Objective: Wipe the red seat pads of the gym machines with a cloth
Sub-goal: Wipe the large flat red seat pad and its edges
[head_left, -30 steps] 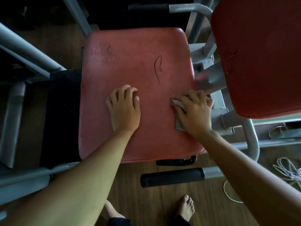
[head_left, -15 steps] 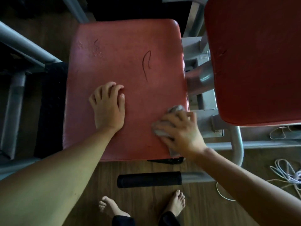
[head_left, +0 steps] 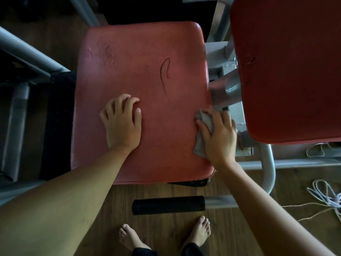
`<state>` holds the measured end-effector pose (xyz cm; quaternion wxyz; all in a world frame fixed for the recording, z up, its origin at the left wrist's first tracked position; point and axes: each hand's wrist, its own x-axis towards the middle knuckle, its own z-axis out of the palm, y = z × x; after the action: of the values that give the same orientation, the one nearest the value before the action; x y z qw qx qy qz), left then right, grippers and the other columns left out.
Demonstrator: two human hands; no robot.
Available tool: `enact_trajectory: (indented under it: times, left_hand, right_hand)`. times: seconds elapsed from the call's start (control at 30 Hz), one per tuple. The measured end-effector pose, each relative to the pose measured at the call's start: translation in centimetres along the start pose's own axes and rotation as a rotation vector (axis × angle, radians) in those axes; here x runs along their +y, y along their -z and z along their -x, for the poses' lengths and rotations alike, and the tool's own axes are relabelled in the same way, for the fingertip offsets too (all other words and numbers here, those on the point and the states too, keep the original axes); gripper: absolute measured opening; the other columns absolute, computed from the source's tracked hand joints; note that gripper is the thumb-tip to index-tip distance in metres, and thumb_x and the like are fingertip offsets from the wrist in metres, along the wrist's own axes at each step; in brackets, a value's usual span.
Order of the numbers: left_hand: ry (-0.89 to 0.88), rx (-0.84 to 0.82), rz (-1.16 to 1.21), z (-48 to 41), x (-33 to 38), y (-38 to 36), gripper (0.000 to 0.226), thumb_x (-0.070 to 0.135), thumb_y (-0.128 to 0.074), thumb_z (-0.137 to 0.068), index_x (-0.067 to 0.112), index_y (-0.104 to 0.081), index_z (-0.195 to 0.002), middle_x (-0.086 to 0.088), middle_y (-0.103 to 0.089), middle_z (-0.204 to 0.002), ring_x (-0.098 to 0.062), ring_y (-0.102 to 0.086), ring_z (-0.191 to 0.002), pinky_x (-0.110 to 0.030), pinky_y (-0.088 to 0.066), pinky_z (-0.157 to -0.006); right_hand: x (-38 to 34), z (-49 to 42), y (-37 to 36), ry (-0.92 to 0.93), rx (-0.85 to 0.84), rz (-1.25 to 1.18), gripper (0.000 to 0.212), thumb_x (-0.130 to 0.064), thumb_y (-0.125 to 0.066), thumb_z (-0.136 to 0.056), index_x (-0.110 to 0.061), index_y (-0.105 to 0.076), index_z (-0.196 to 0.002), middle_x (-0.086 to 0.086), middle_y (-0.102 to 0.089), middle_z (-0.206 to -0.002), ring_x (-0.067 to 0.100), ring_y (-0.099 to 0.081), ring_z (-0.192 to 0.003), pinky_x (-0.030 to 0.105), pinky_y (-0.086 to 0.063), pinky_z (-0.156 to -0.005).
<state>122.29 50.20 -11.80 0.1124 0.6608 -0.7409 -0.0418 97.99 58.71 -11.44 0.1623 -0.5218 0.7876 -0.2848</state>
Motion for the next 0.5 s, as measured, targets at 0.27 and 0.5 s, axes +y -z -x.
enact_trajectory:
  times: [0.27, 0.5]
  left_hand:
    - [0.009, -0.008, -0.001, 0.0, -0.1, -0.1, 0.031, 0.038, -0.043, -0.101, 0.027, -0.056, -0.127, 0.003, -0.046, -0.141, -0.030, -0.039, -0.131, -0.050, -0.028, -0.106]
    - [0.022, -0.026, 0.014, -0.1, -0.1, 0.0, 0.030, 0.037, -0.046, -0.101, 0.027, -0.055, -0.127, 0.004, -0.046, -0.141, -0.029, -0.040, -0.131, -0.050, -0.028, -0.107]
  right_hand:
    - [0.6, -0.8, 0.5, -0.172, -0.095, -0.150, 0.048, -0.035, -0.053, -0.102, -0.038, -0.044, -0.149, 0.005, -0.050, -0.143, 0.028, -0.050, -0.127, 0.040, -0.039, -0.110]
    - [-0.1, 3.8, 1.8, -0.191, -0.194, -0.218, 0.057, -0.022, -0.062, -0.098, -0.029, -0.041, -0.151, -0.003, -0.044, -0.146, 0.009, -0.042, -0.131, 0.024, -0.035, -0.104]
